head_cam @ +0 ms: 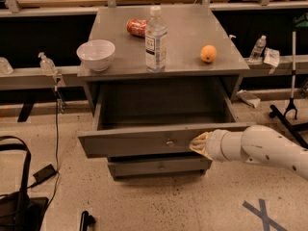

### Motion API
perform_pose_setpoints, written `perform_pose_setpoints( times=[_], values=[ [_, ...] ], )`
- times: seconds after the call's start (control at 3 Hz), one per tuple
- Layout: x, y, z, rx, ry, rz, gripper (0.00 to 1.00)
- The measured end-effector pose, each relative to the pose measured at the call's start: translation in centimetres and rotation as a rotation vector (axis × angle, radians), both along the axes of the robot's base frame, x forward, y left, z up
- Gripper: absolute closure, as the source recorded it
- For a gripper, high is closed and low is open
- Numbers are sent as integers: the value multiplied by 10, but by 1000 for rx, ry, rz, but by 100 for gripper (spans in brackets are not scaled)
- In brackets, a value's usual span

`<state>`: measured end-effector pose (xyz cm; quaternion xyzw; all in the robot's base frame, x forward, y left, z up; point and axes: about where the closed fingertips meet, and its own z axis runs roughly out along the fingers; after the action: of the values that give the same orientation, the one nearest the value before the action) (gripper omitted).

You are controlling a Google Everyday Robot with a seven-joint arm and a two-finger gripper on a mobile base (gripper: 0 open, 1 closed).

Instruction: Close top drawer

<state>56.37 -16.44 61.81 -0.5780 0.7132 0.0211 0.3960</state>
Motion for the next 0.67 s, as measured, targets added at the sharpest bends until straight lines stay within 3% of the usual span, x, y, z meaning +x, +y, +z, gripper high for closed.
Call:
perform_pose_setpoints(
  times=[0.67],
  values=[
    [18, -4, 5, 1, -12, 2, 100]
  ],
)
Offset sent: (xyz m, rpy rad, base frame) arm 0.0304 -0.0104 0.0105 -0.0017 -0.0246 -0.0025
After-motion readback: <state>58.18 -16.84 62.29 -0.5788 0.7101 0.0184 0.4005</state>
